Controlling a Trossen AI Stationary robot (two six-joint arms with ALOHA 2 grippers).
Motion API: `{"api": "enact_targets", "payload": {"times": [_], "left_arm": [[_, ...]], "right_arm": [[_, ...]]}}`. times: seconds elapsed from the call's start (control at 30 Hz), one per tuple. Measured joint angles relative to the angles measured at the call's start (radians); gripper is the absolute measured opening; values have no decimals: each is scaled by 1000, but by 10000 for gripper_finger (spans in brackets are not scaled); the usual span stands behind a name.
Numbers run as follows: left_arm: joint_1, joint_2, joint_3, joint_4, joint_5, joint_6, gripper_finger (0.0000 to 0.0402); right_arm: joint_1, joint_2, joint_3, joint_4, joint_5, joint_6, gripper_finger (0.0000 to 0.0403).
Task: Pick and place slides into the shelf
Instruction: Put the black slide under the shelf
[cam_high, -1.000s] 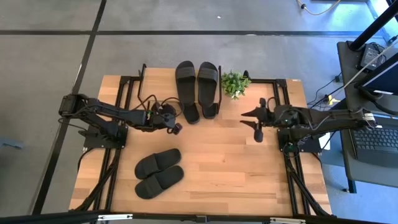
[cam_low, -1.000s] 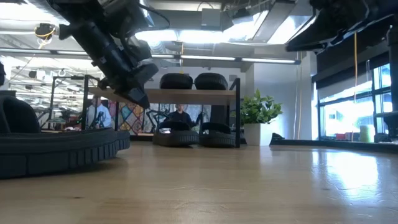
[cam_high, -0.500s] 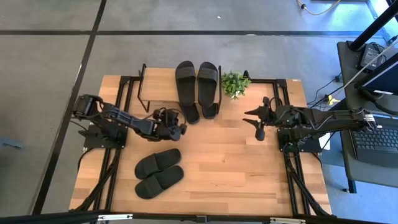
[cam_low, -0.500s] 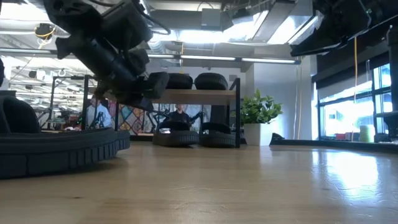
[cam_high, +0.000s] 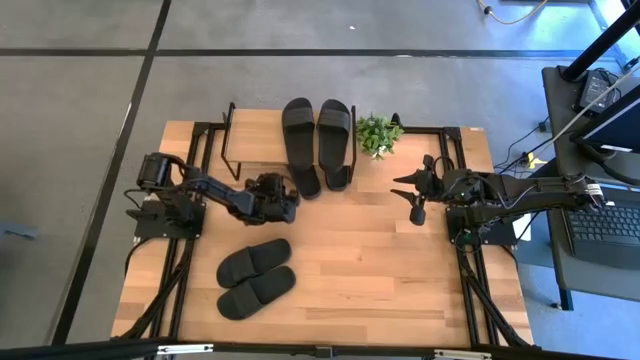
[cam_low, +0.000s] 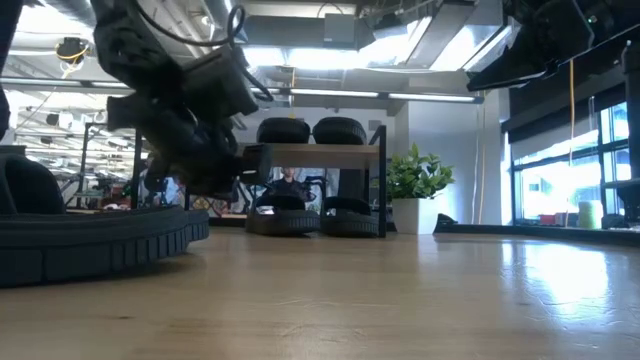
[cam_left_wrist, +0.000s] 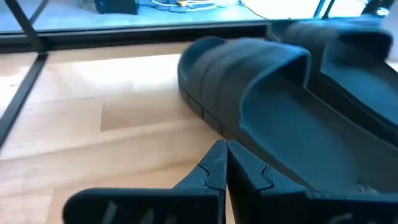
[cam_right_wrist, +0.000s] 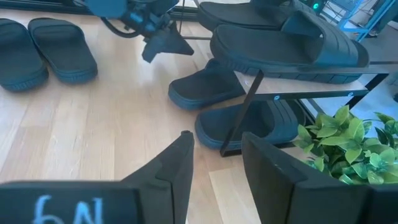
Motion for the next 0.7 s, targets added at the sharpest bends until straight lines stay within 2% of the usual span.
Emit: {"api": "enact_targets", "payload": {"times": [0.17,0.37,0.57,0.7], "left_arm": [[46,1,0,18,25,14,0],[74,83,17,208,48,136,0],[83,135,84,201,20,235,0],[95,181,118,198,50,270,0]], "right_arm": [[0,0,0,-5,1,-2,138],[0,0,1,-11,34,-5,138],[0,0,1,-19,34,-3,138],[0,0,1,-21,34,-1,138]]}}
